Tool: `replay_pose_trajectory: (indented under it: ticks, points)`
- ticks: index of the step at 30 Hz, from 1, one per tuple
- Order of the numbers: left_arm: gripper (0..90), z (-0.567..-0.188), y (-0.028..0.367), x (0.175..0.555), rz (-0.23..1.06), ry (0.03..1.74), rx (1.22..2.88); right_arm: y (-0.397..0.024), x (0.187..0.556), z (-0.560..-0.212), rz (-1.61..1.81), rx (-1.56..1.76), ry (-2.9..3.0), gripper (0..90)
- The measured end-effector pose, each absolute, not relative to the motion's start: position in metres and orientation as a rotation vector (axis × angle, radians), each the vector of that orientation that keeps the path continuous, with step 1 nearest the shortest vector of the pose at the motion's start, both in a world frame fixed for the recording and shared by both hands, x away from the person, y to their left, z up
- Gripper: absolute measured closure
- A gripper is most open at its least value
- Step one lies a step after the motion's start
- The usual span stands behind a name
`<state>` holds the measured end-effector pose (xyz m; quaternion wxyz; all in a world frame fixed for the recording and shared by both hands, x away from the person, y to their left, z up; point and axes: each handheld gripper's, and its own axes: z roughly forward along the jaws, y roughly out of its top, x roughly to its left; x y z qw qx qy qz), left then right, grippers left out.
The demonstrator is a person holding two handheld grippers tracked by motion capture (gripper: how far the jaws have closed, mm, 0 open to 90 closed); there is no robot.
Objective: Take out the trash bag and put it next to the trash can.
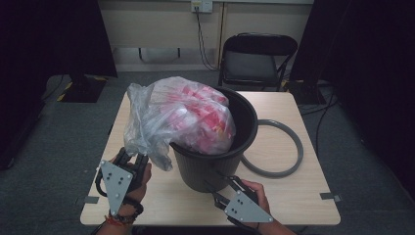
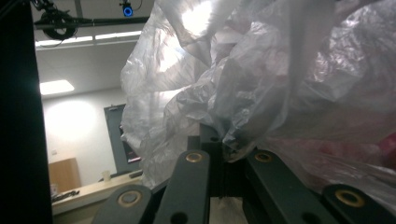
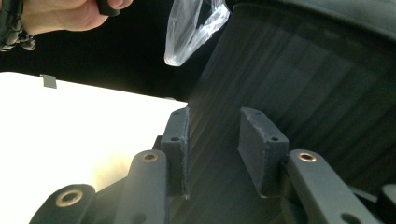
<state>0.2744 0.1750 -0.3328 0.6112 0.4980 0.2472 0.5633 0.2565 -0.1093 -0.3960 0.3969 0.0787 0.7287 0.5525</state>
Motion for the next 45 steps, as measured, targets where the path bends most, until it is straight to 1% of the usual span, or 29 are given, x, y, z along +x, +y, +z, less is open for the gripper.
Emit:
replay_pose_trajectory:
  ticks: [4, 8, 11, 13, 15, 18, 22, 25, 27, 29, 31, 34, 37, 43, 45]
  points:
    - [90.0, -0.340, 0.180, 0.278, 1.292, 0.588, 1.167, -0.110, 0.256, -0.396, 1.407, 0.206, 1.844, 62.8]
    - [90.0, -0.347, 0.178, 0.277, 1.271, 0.573, 1.198, -0.103, 0.246, -0.388, 1.443, 0.158, 1.801, 63.2]
    - [90.0, -0.356, 0.177, 0.276, 1.267, 0.561, 1.246, -0.094, 0.245, -0.381, 1.477, 0.145, 1.761, 65.1]
    - [90.0, -0.361, 0.179, 0.276, 1.243, 0.574, 1.255, -0.089, 0.245, -0.377, 1.509, 0.154, 1.735, 66.9]
    - [90.0, -0.364, 0.181, 0.275, 1.246, 0.573, 1.254, -0.083, 0.245, -0.374, 1.540, 0.152, 1.720, 68.7]
    - [90.0, -0.356, 0.181, 0.269, 1.250, 0.551, 1.232, -0.073, 0.245, -0.367, 1.576, 0.156, 1.704, 69.0]
    - [90.0, -0.336, 0.179, 0.257, 1.257, 0.501, 1.158, -0.062, 0.242, -0.355, 1.606, 0.156, 1.661, 72.7]
    - [90.0, -0.328, 0.176, 0.247, 1.265, 0.463, 1.122, -0.057, 0.244, -0.345, 1.614, 0.200, 1.623, 75.1]
    - [90.0, -0.325, 0.178, 0.242, 1.259, 0.463, 1.096, -0.056, 0.246, -0.340, 1.618, 0.253, 1.595, 78.2]
    - [90.0, -0.325, 0.180, 0.238, 1.271, 0.451, 1.091, -0.055, 0.248, -0.335, 1.622, 0.293, 1.566, 79.4]
    - [90.0, -0.327, 0.185, 0.237, 1.242, 0.468, 1.086, -0.054, 0.248, -0.331, 1.615, 0.300, 1.542, 80.3]
    - [90.0, -0.332, 0.189, 0.236, 1.256, 0.475, 1.091, -0.053, 0.250, -0.327, 1.608, 0.333, 1.512, 81.8]
    - [90.0, -0.340, 0.194, 0.236, 1.263, 0.477, 1.117, -0.054, 0.254, -0.323, 1.595, 0.393, 1.463, 81.9]
    - [90.0, -0.356, 0.195, 0.228, 1.271, 0.418, 1.202, -0.054, 0.264, -0.321, 1.577, 0.455, 1.433, 82.3]
    - [90.0, -0.362, 0.196, 0.227, 1.249, 0.419, 1.230, -0.052, 0.265, -0.321, 1.571, 0.452, 1.429, 82.1]
